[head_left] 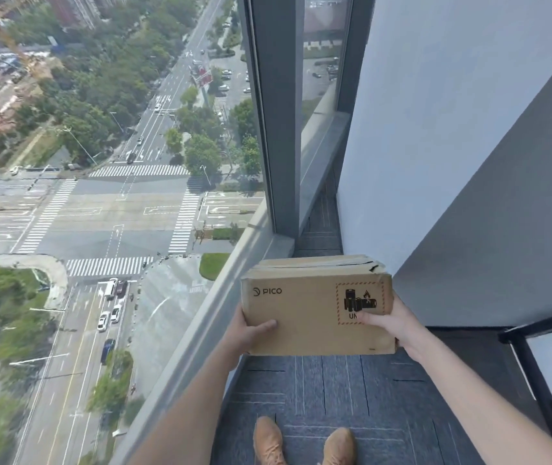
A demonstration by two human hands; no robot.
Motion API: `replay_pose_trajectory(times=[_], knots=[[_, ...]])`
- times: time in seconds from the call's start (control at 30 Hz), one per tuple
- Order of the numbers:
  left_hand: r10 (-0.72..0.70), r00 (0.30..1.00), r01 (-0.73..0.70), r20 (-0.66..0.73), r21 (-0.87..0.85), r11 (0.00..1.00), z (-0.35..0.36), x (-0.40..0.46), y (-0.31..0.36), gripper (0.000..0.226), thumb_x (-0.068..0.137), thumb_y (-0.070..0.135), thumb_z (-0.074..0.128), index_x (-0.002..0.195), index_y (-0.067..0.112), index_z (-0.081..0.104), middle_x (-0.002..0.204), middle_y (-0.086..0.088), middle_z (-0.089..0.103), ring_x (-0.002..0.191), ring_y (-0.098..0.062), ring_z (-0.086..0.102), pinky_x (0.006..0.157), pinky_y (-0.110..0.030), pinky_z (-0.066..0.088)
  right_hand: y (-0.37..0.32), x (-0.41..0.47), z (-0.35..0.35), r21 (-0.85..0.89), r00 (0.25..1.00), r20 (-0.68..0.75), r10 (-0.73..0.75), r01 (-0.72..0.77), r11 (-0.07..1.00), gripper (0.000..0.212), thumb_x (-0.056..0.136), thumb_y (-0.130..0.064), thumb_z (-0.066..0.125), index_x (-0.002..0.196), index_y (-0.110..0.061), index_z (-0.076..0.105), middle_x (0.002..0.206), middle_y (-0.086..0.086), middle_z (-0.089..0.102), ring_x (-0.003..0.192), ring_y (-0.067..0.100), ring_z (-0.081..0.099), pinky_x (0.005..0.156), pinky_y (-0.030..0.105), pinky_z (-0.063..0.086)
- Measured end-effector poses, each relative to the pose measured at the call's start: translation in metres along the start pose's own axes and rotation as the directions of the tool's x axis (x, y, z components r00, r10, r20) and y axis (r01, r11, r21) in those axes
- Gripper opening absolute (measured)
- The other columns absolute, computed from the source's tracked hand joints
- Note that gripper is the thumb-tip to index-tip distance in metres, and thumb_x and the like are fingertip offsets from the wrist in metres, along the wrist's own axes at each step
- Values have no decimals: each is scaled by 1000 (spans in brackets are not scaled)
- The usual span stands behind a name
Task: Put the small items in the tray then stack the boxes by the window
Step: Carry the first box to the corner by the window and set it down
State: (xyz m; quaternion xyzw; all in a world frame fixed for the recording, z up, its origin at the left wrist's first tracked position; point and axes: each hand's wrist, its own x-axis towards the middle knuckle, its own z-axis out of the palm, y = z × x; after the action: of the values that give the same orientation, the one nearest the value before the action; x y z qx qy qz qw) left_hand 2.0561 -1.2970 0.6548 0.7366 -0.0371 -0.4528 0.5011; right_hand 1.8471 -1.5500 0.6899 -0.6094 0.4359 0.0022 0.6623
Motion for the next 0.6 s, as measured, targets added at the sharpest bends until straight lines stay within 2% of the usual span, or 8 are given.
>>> replay_pose_trajectory(times=[0.07,0.17,0.23,0.47,0.6], knots=[[-26,999,26,38,12,1000,2,32,-15,66,83,20,83,133,30,41,117,9,64,101,-11,65,65,-28,59,21,31,0,-18,999,-2,39,-39,999,84,54,-37,95,128,-31,55,119,-7,71,116,16,62,105,50,46],[-27,995,27,92,1,1000,5,93,-50,76,75,22,88,136,31,43,125,4,66,111,-17,66,87,-41,60,58,79,3,-29,996,-23,88,-89,996,77,60,-35,94,127,-33,57,118,-9,72,115,14,63,103,48,47],[-43,994,42,100,7,999,8,138,-80,85,69,27,91,139,30,44,126,3,67,114,-18,66,93,-43,58,89,112,7,-23,992,-50,114,-115,993,70,64,-31,92,125,-31,58,116,-8,73,113,15,64,101,48,49],[-41,993,35,112,59,998,36,292,-196,84,69,35,90,138,36,43,128,9,64,116,-13,63,90,-39,59,224,254,13,12,984,-65,164,-164,986,64,67,-26,90,122,-29,59,114,-1,73,109,21,66,95,55,52],[-29,996,21,90,89,996,53,378,-261,90,66,40,90,141,37,42,128,11,64,117,-14,62,95,-46,57,300,336,15,6,986,-60,154,-154,988,71,64,-30,92,125,-33,56,116,-4,72,112,21,64,96,57,50]])
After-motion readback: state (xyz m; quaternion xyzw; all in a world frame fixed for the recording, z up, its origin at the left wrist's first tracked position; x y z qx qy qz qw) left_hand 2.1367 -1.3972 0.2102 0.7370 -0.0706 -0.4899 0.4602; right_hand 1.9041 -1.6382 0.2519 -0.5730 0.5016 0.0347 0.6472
